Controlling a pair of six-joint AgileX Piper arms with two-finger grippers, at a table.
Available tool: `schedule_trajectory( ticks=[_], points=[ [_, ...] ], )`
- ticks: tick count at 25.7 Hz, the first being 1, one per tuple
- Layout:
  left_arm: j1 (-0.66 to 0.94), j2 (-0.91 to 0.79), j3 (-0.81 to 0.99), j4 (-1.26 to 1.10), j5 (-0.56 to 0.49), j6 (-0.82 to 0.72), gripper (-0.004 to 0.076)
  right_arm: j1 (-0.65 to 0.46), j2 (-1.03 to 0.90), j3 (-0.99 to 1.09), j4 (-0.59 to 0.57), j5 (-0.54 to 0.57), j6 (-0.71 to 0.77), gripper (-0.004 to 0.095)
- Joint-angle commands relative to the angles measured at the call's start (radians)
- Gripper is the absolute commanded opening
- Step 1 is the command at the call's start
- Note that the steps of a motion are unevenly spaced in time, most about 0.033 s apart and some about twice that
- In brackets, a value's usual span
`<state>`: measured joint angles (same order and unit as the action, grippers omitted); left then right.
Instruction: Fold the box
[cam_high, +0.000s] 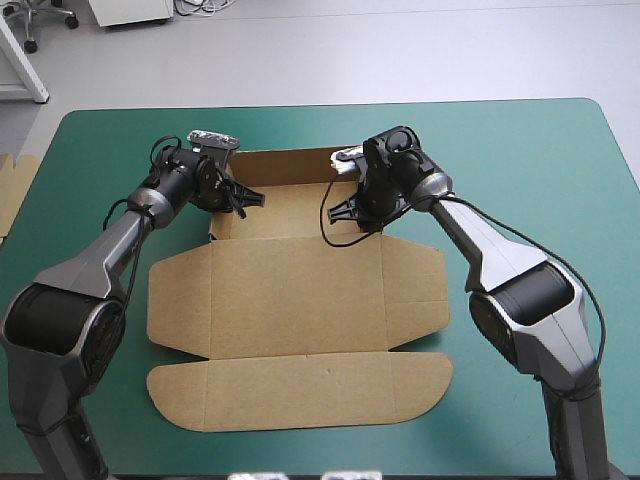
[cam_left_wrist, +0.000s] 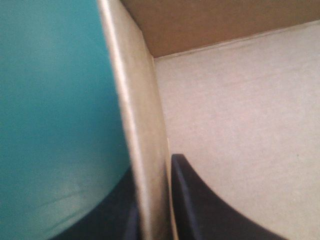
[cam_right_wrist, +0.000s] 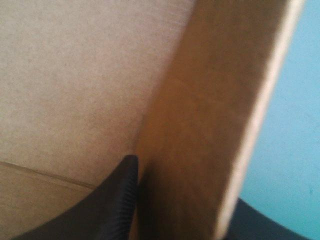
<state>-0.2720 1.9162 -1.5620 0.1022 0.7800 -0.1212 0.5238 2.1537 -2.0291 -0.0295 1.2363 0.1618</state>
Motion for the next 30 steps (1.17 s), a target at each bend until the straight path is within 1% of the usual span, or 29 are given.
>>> schedule_trajectory(
  ticks=[1,4,6,8,9,15,17,22,27,30],
  points=[
    [-0.008,-0.036,-0.036,-0.066,-0.04,0.021,0.0227,0.007,-0.053,-0.041,0.022,-0.047,-0.023,0.0502],
    [-0.008,-0.036,-0.054,-0.09,-0.036,0.021,0.0348,0.007,-0.053,-0.05,0.022,-0.038,-0.023,0.0567],
    [-0.008,-0.036,-0.067,-0.102,-0.033,0.021,0.0425,0.007,-0.053,-0.057,0.022,-0.033,-0.023,0.0568],
    [-0.008,-0.036,-0.073,-0.11,-0.031,0.021,0.0475,0.007,-0.053,-0.061,0.022,-0.035,-0.023,0.0568],
    [-0.008,-0.036,-0.074,-0.114,-0.031,0.021,0.0484,0.007,-0.053,-0.064,0.016,-0.037,-0.023,0.0568],
    [-0.008,-0.038,-0.074,-0.11,-0.051,0.021,0.0487,0.007,-0.053,-0.135,-0.005,-0.041,-0.046,0.0568],
    [-0.008,-0.038,-0.074,-0.108,-0.077,0.021,0.0487,0.007,-0.053,-0.168,-0.018,-0.054,-0.059,0.0568],
    [-0.008,-0.06,-0.074,-0.102,-0.168,0.021,0.0487,0.007,-0.053,-0.199,-0.098,-0.066,-0.066,0.0568],
    [-0.008,-0.058,-0.074,-0.102,-0.16,0.021,0.0487,0.007,-0.018,-0.196,-0.098,-0.043,-0.067,0.0568],
    [-0.008,-0.058,-0.074,-0.089,-0.16,0.021,0.0487,0.007,-0.012,-0.196,-0.098,-0.083,-0.067,0.0568]
  ],
)
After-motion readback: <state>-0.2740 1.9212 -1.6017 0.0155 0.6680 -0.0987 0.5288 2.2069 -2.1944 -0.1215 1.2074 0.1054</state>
